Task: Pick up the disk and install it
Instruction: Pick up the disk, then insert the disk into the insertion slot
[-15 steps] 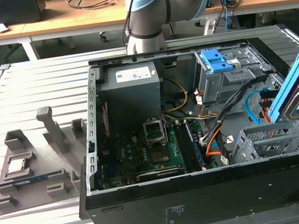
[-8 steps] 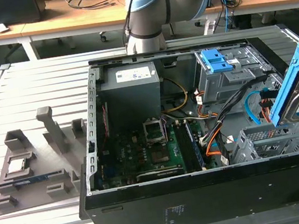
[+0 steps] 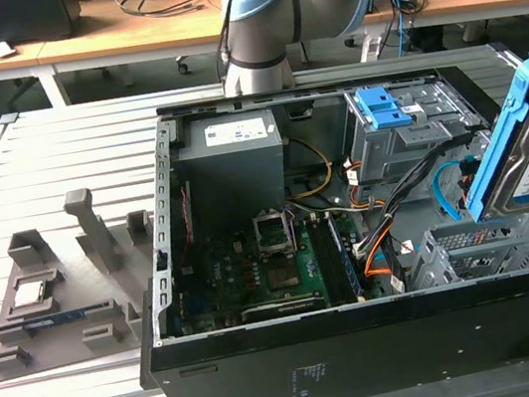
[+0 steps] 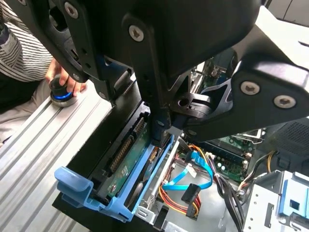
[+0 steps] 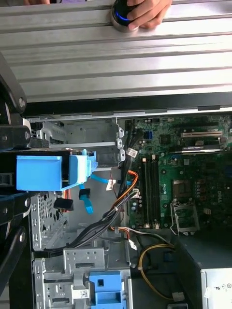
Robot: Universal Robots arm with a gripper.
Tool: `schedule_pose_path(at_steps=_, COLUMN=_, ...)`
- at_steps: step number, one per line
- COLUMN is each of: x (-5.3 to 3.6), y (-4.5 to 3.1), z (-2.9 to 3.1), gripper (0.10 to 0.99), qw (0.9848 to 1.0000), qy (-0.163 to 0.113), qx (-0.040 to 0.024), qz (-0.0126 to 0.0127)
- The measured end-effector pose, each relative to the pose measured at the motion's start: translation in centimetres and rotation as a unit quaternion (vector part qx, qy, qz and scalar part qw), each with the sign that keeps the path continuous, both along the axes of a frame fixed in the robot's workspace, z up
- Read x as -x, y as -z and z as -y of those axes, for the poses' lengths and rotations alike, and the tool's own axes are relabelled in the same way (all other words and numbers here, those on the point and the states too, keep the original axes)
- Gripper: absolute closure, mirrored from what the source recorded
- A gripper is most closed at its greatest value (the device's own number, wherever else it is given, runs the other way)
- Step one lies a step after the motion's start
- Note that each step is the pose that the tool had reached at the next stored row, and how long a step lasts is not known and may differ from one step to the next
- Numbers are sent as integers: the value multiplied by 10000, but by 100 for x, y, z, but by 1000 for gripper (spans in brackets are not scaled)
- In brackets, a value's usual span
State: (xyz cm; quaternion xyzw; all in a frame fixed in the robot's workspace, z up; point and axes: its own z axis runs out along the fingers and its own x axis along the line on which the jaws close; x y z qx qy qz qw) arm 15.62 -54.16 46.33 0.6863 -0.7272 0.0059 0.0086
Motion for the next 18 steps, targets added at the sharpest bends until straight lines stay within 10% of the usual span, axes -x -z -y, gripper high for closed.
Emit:
schedule_pose_path(at_steps=6, x=260, y=9, z=38, gripper=722, qw=10000, qy=0, qx=4, qz=0)
schedule_pose_path(at_steps=18, x=260, y=39, z=37, gripper=722, qw=9999, qy=103, qx=5, qz=1)
